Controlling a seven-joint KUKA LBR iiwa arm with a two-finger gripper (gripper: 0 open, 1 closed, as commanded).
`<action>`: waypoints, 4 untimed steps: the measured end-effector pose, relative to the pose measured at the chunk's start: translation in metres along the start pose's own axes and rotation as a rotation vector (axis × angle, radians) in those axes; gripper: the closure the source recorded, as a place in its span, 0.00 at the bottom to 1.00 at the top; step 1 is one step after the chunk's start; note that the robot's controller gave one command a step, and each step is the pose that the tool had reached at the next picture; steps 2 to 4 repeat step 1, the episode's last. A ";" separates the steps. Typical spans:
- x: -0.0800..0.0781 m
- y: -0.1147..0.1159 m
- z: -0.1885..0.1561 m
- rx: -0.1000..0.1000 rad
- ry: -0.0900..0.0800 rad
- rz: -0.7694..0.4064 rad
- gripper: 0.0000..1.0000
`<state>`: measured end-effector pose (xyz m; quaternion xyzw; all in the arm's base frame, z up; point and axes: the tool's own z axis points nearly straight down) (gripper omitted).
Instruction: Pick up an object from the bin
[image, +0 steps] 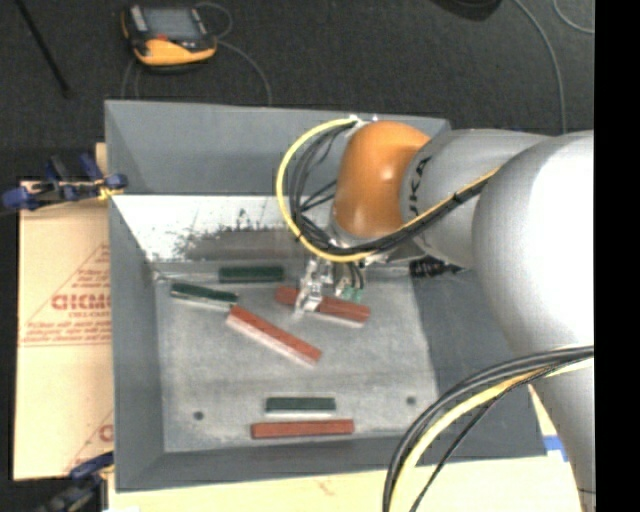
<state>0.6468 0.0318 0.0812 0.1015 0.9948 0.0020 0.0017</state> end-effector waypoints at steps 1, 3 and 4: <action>0.001 -0.004 -0.128 0.005 -0.003 -0.045 1.00; 0.001 -0.004 -0.128 0.005 -0.003 -0.045 1.00; 0.001 -0.004 -0.128 0.005 -0.003 -0.045 1.00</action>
Offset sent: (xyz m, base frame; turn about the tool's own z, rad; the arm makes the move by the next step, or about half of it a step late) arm 0.0000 0.0000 0.0000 0.0000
